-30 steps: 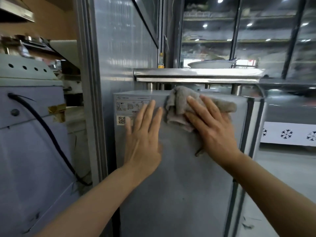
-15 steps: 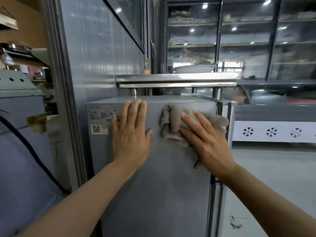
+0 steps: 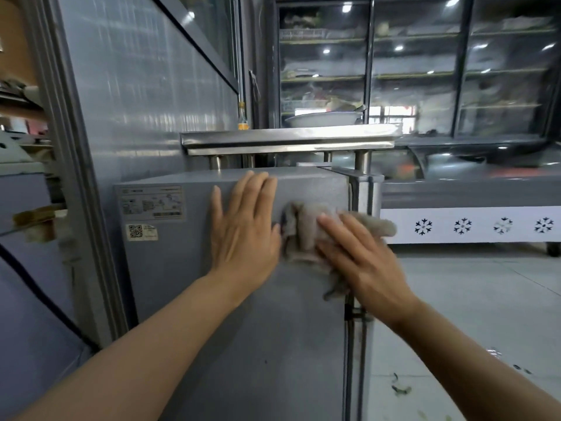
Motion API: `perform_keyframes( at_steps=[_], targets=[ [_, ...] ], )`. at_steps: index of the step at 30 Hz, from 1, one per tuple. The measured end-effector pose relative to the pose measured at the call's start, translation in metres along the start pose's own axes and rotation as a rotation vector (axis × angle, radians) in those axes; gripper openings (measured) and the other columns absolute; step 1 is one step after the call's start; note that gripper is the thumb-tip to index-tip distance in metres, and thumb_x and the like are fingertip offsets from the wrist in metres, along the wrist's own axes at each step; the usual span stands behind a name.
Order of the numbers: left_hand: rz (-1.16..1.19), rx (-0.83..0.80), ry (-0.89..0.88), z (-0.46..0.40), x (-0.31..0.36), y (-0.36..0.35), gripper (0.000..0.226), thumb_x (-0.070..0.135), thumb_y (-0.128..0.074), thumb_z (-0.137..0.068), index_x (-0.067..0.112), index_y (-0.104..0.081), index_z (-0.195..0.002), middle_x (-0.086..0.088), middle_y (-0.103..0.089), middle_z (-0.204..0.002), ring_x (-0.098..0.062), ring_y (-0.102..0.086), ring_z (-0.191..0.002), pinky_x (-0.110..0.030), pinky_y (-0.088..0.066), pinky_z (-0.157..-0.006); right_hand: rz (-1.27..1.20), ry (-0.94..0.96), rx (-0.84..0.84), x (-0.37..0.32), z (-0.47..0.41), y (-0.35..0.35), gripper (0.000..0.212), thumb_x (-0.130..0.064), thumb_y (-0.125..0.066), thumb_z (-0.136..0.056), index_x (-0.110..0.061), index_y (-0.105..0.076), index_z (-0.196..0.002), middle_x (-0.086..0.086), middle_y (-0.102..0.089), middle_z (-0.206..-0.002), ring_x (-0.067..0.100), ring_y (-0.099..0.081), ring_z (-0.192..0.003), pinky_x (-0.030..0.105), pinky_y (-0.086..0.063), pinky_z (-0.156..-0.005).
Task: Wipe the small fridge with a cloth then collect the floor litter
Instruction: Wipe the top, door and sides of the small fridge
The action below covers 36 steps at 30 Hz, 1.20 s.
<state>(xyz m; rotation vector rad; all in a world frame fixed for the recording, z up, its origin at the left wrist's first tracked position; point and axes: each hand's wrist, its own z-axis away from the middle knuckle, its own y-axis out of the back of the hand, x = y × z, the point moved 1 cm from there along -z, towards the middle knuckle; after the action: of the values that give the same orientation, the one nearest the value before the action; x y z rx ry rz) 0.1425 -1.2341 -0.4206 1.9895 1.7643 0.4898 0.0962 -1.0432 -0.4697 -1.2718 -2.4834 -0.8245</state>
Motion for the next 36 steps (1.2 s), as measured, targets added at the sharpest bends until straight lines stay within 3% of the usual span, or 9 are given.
perform_keyframes(
  at_steps=[3,7,13,17,23,25,29,33,36],
  targets=[
    [0.013,0.023,0.001,-0.006,0.018,-0.007,0.066,0.023,-0.057,-0.085,0.015,-0.029,-0.144,-0.004,-0.032,-0.148,-0.022,-0.021,-0.141,-0.054,-0.008,-0.112,0.059,-0.22,0.183,0.032,-0.036,0.015,0.035,-0.017,-0.047,-0.097,-0.001,-0.056,-0.127,0.018,-0.043,-0.141,0.043,-0.04,-0.129,0.054,-0.041,-0.1],
    [-0.009,0.099,-0.006,-0.007,0.021,-0.014,0.064,0.022,-0.061,-0.081,0.014,-0.037,-0.139,-0.008,-0.041,-0.141,-0.027,-0.032,-0.135,-0.058,-0.019,-0.108,0.045,-0.23,0.269,0.024,-0.022,-0.002,0.033,-0.008,-0.045,-0.095,0.001,-0.057,-0.125,0.018,-0.044,-0.14,0.042,-0.037,-0.131,0.048,-0.03,-0.111],
    [-0.036,0.124,0.0,-0.007,0.023,-0.018,0.063,0.024,-0.061,-0.08,0.011,-0.039,-0.138,-0.012,-0.042,-0.14,-0.03,-0.033,-0.135,-0.059,-0.023,-0.106,-0.003,-0.19,0.122,-0.024,0.074,-0.031,0.039,-0.008,-0.038,-0.093,-0.003,-0.041,-0.132,0.013,-0.035,-0.143,0.04,-0.029,-0.135,0.041,-0.022,-0.115],
    [-0.036,0.11,-0.005,-0.006,0.022,-0.02,0.067,0.026,-0.06,-0.083,0.012,-0.032,-0.142,-0.011,-0.036,-0.145,-0.028,-0.026,-0.139,-0.059,-0.017,-0.108,0.029,-0.168,0.033,-0.021,0.073,-0.021,0.039,-0.013,-0.027,-0.096,-0.006,-0.039,-0.133,0.014,-0.032,-0.144,0.038,-0.029,-0.135,0.045,-0.035,-0.103],
    [-0.056,0.076,-0.069,0.024,0.011,-0.034,0.078,0.024,-0.063,-0.08,0.017,-0.022,-0.145,-0.01,-0.016,-0.156,-0.024,-0.008,-0.142,-0.062,-0.013,-0.108,-0.009,-0.257,0.199,0.004,0.013,-0.015,0.042,-0.008,-0.048,-0.092,-0.002,-0.044,-0.134,0.018,-0.03,-0.148,0.038,-0.023,-0.14,0.044,-0.025,-0.113],
    [-0.071,0.024,-0.097,0.047,0.005,-0.044,0.081,0.024,-0.063,-0.079,0.018,-0.019,-0.147,-0.008,-0.012,-0.157,-0.023,-0.005,-0.143,-0.062,-0.013,-0.107,-0.033,-0.248,0.233,-0.007,0.032,-0.027,0.037,-0.008,-0.045,-0.094,-0.003,-0.047,-0.131,0.014,-0.033,-0.146,0.037,-0.027,-0.138,0.042,-0.026,-0.113],
    [-0.117,-0.057,-0.139,0.094,-0.009,-0.062,0.086,0.018,-0.07,-0.075,0.019,-0.021,-0.146,-0.006,-0.014,-0.156,-0.024,-0.009,-0.142,-0.065,-0.02,-0.104,-0.037,-0.113,0.05,-0.044,0.115,-0.05,0.036,-0.012,-0.031,-0.099,-0.009,-0.04,-0.134,0.009,-0.037,-0.144,0.035,-0.026,-0.138,0.045,-0.029,-0.112],
    [-0.181,-0.133,-0.143,0.126,-0.018,-0.069,0.089,0.018,-0.076,-0.07,0.019,-0.025,-0.143,-0.007,-0.021,-0.155,-0.025,-0.014,-0.141,-0.068,-0.025,-0.1,0.079,0.071,-0.217,-0.058,0.152,-0.047,0.057,-0.015,-0.041,-0.083,-0.014,-0.03,-0.139,0.002,-0.021,-0.152,0.025,-0.001,-0.146,0.042,-0.018,-0.114],
    [-0.192,-0.138,-0.162,0.128,-0.022,-0.068,0.09,0.021,-0.078,-0.068,0.019,-0.028,-0.142,-0.006,-0.026,-0.153,-0.025,-0.017,-0.139,-0.067,-0.028,-0.099,0.06,0.034,-0.165,-0.047,0.111,-0.037,0.052,-0.01,-0.035,-0.086,-0.012,-0.034,-0.138,0.005,-0.029,-0.149,0.029,-0.022,-0.14,0.041,-0.028,-0.108]
  ],
)
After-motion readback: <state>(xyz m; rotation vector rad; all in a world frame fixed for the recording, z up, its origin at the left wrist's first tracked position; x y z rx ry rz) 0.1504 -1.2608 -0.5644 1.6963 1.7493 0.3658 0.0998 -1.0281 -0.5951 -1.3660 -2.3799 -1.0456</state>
